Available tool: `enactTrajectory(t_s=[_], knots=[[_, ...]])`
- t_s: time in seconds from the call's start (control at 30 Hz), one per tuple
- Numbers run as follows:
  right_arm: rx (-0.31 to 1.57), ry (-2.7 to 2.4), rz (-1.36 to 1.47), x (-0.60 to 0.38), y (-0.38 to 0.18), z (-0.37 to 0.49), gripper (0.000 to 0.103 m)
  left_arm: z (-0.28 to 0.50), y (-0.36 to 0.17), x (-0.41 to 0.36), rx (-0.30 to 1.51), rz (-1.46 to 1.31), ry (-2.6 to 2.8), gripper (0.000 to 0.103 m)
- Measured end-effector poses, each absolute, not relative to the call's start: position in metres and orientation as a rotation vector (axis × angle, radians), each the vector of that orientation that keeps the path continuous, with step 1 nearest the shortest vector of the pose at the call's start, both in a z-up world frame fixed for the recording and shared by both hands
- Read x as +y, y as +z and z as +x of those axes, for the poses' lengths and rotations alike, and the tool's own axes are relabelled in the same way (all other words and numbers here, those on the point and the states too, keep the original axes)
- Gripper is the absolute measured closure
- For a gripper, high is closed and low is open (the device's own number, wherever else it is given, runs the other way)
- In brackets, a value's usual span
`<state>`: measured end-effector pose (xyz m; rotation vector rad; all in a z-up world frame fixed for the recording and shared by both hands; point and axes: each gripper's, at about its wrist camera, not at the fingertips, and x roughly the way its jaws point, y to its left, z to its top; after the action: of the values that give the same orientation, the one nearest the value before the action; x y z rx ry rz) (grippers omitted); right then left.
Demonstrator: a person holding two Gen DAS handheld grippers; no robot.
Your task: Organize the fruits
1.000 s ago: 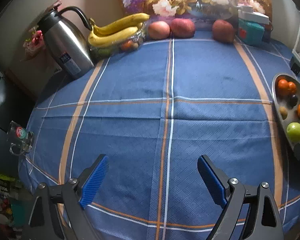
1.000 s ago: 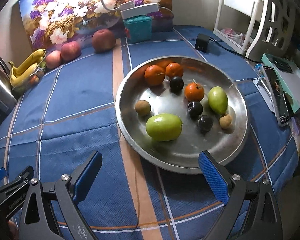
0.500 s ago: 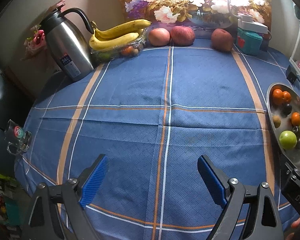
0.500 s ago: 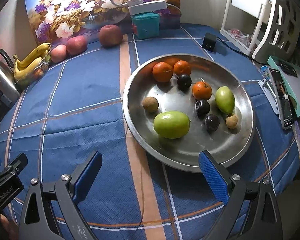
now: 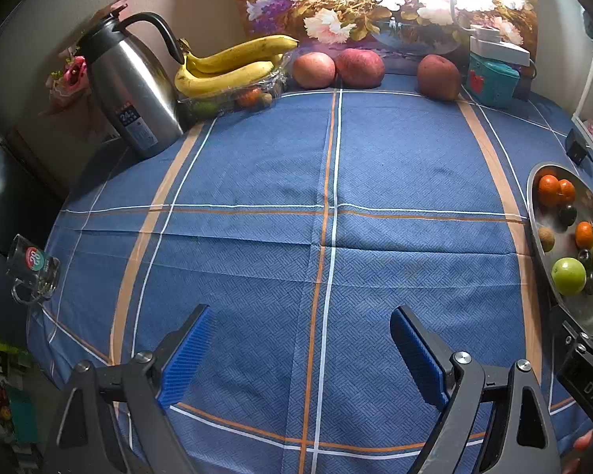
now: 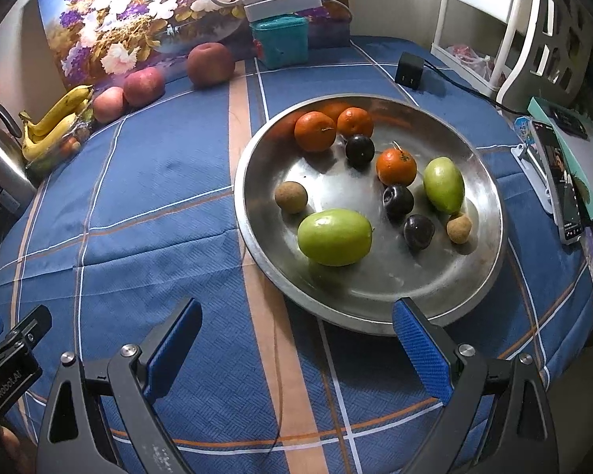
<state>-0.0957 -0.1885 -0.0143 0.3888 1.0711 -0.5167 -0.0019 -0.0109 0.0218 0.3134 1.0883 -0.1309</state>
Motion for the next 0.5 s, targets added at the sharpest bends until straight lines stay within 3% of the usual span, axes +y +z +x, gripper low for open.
enactTrajectory(t_s=[0.5], knots=[[1.079, -0.517, 0.395, -0.1882, -0.0177, -0.0957, 0.006, -0.0015, 0.0209, -0.0105, 1.089, 0.313, -0.132, 0.011]])
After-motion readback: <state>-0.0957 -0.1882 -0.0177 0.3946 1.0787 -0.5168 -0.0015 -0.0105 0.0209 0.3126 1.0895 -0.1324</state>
